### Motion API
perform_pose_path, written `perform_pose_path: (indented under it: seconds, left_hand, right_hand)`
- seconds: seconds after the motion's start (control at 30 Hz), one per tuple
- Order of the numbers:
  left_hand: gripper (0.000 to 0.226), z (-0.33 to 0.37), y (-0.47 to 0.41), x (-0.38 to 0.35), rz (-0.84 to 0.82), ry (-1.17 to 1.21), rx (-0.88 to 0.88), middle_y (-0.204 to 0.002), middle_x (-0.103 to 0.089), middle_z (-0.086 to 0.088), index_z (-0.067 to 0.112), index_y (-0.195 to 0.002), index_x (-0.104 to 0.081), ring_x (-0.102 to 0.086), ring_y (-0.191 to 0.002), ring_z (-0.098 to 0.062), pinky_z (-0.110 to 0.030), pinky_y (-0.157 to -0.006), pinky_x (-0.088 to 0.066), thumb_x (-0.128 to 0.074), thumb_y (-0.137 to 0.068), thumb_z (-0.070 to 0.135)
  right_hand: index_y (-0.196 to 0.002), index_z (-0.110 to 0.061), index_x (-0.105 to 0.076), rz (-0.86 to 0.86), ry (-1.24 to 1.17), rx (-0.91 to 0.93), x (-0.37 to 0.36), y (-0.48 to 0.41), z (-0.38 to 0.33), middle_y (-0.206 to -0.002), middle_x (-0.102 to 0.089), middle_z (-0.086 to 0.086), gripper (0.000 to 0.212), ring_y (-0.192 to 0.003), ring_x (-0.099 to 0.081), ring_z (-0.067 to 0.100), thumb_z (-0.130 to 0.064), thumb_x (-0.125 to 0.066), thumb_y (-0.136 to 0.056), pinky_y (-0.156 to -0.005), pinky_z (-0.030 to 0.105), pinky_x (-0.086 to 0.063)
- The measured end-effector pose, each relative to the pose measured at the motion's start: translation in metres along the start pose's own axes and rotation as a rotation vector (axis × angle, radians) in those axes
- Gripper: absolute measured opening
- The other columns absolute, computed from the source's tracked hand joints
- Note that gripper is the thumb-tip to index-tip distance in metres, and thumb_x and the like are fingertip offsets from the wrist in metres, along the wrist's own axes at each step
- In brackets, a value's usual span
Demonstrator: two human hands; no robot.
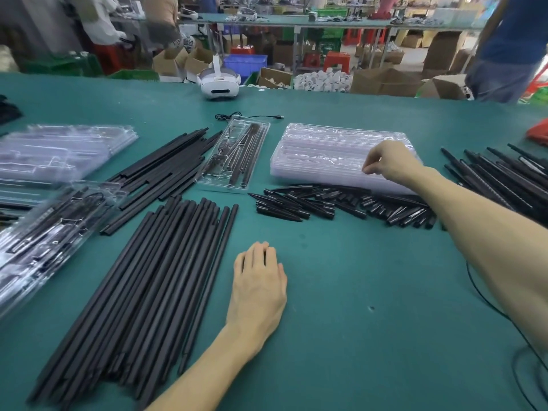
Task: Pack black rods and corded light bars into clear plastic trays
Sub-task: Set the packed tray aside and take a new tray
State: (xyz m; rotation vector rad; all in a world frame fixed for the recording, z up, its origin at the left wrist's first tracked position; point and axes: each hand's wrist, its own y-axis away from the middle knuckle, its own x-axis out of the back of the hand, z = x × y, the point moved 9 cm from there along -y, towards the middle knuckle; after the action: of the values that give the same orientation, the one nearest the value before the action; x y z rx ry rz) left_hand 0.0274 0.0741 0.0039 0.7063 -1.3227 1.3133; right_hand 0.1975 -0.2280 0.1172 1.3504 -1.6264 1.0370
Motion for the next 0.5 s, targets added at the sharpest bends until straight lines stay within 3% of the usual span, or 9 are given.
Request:
perform_pose_path:
  seconds: [0.2, 0.5]
  left_hand:
    - [0.031, 0.0013, -0.0007, -0.0001, -0.003, 0.001, 0.003, -0.13, -0.055, -0.004, 0.011, -0.127, -0.052, -0.048, -0.127, -0.023, -0.041, -0.11, -0.037, -0.037, -0.105, 0.026]
    - [0.031, 0.0022, -0.0004, 0.0001, -0.004, -0.003, 0.001, -0.129, -0.056, -0.005, 0.01, -0.127, -0.053, -0.048, -0.125, -0.023, -0.041, -0.11, -0.038, -0.037, -0.104, 0.025]
  right_hand:
    - [-0.09, -0.006, -0.077, -0.02, 0.015, 0.014, -0.0006, -0.0021, -0.0004, -0.08, -0.068, 0.007, 0.005, -0.062, -0.054, 0.004, -0.007, -0.077, -0.085, -0.054, 0.017, -0.034]
    - [-0.09, -0.003, -0.076, -0.015, 0.032, 0.046, -0.001, -0.0038, -0.0006, -0.075, -0.065, 0.005, 0.004, -0.061, -0.054, 0.006, -0.005, -0.075, -0.087, -0.054, 0.018, -0.035]
